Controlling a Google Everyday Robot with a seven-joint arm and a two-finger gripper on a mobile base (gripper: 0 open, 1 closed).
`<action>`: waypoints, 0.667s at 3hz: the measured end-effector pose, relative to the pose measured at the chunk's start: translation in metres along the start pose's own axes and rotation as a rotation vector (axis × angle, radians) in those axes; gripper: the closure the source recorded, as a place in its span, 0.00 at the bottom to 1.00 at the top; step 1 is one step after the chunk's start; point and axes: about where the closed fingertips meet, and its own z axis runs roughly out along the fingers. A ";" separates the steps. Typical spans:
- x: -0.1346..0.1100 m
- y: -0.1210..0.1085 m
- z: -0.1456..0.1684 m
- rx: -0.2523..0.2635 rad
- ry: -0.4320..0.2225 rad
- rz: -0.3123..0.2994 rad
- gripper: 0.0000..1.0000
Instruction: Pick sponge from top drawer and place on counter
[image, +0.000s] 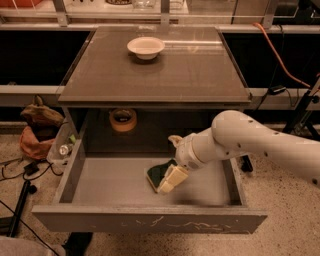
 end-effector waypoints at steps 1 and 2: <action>0.008 0.005 0.019 -0.018 -0.006 0.003 0.00; 0.006 0.001 0.039 -0.040 0.003 -0.026 0.00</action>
Offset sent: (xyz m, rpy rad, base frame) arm 0.0218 0.0369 -0.0476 -0.0222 0.0070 0.0893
